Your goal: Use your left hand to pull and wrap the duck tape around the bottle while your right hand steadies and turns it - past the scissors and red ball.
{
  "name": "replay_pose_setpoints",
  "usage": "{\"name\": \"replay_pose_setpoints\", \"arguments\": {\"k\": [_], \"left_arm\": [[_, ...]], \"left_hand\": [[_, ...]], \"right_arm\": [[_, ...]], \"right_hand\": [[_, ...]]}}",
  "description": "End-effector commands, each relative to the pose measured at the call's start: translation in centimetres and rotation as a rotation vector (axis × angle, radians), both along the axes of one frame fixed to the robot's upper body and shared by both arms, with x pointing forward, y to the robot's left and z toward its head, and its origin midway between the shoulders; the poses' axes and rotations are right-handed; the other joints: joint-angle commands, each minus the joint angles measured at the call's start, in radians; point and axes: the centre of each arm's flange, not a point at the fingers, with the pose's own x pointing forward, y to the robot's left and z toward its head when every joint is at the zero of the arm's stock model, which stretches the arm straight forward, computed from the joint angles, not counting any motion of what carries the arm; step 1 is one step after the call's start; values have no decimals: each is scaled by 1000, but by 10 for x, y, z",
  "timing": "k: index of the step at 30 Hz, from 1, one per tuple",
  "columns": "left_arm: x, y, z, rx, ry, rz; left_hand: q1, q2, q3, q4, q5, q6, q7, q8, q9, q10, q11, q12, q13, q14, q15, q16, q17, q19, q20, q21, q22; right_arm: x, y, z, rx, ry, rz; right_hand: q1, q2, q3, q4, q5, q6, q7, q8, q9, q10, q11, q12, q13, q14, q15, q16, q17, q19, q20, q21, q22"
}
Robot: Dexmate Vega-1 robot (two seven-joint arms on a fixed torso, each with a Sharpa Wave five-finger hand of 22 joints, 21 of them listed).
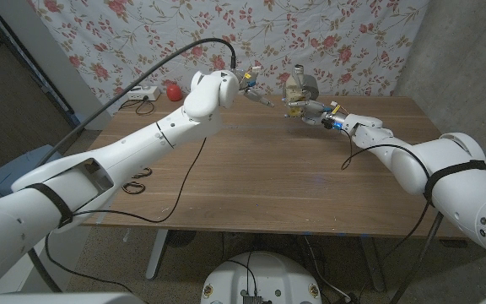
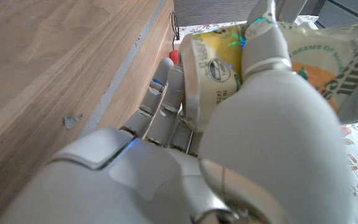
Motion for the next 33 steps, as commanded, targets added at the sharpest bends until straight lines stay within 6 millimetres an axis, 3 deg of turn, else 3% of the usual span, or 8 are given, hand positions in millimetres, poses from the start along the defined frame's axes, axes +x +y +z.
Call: {"name": "replay_pose_setpoints", "arguments": {"k": [1, 17, 33], "left_arm": [[-4, 10, -4, 19, 104, 51], [-1, 24, -14, 12, 210, 81], [0, 21, -15, 29, 217, 90]], "left_hand": [[-9, 3, 3, 0, 9, -72, 17, 9, 2, -4, 8, 11, 1, -26, 9, 9, -2, -172, 3, -4, 2], [-6, 4, 5, -5, 18, -87, 28, 9, 3, -25, 10, 12, 0, -43, 10, 8, -8, -176, 3, -13, 2], [-7, 3, 4, -7, 26, -88, 36, 12, 3, -44, 11, 12, -2, -62, 11, 6, -13, -185, 3, -22, 3]], "right_arm": [[-1, -15, -6, -90, -69, -73], [-8, -21, -13, -277, -169, -329], [-26, -17, -15, -435, -302, -665]], "right_hand": [[97, 267, 241, 225, 8, 27, 14, 5, 2, 158, 48, 10, 2, -4, -68, 6, 1, -4, -32, 3, 3], [90, 265, 241, 228, 11, 21, 5, 3, 2, 141, 43, 6, 7, -24, -68, 0, 0, -17, -42, 0, 3], [87, 264, 240, 230, 15, 18, 0, 2, 1, 133, 44, -1, 0, -36, -69, -6, -1, -20, -51, 0, 3]]}}
